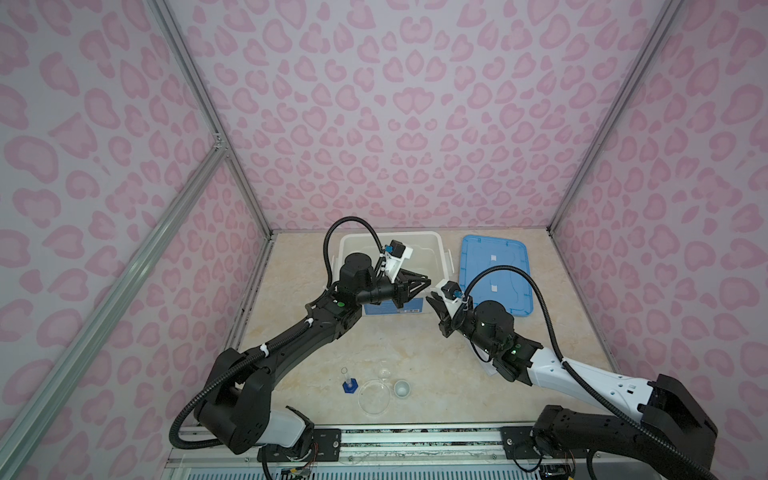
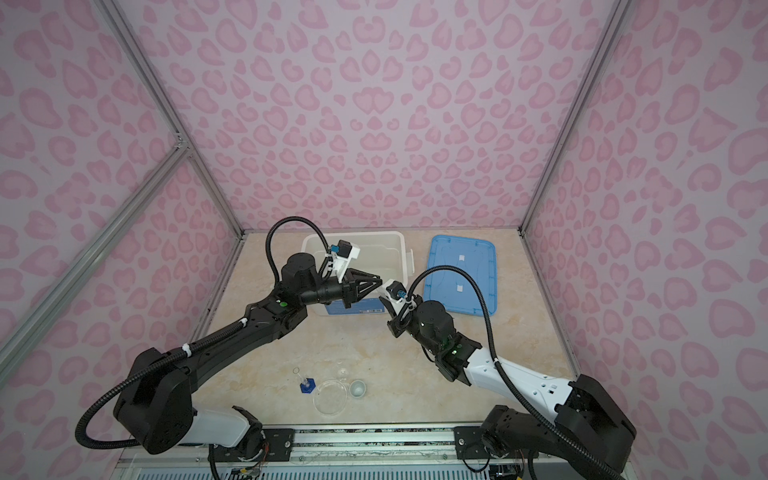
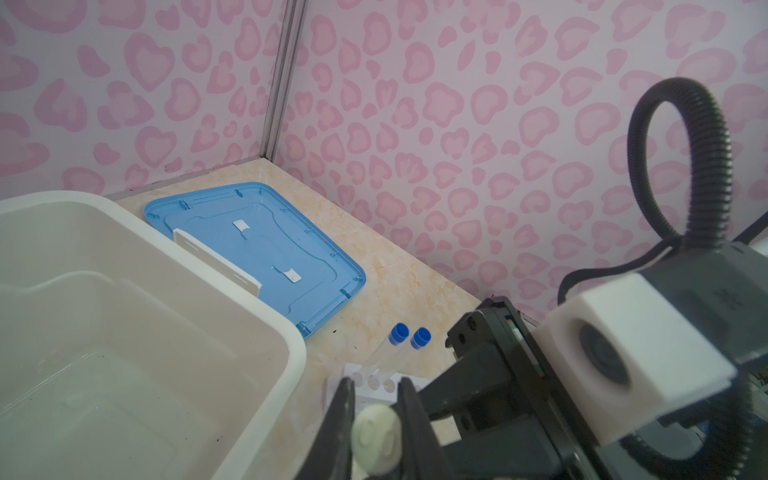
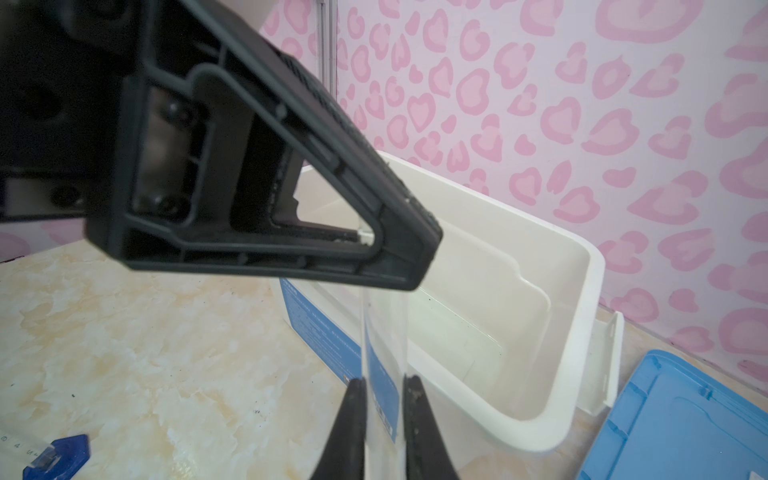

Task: Organize the chemistry lab equipment

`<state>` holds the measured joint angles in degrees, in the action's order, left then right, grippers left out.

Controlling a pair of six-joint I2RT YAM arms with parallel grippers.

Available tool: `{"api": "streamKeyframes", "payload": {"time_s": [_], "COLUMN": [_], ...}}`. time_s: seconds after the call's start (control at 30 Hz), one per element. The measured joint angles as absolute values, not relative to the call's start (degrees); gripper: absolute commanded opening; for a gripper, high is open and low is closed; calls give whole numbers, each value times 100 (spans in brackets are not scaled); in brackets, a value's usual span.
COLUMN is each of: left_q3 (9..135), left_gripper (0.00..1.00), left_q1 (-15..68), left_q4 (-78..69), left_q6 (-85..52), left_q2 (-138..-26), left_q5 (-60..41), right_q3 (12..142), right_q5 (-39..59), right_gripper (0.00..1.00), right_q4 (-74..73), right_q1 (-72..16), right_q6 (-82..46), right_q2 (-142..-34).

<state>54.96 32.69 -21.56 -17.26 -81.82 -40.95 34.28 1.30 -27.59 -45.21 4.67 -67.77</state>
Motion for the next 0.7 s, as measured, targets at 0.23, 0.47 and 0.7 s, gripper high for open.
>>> {"api": "streamKeyframes", "payload": {"time_s": [0.23,0.47,0.7], "left_q3": [5496,5496,5631], "left_gripper": [11,11,10], "left_q1": [3275,3347,3564], "left_q4": [-2150,-2001,-1378], "left_q6": [-1680,-1457,-803], "left_q2": [-8128,-7983,-7734], "left_q5": [-4051,-3935,-3330], "right_q3": [3428,3382,3225], "right_q5": [132,64,-84], "right_gripper": [18,30,32], "right_q4": [-2829,-2818,-2628], "right_q1": [-4525,-4521,-4497], "right_q6": [460,405,408], "right_q2": [-6775,-6681,-6180]}}
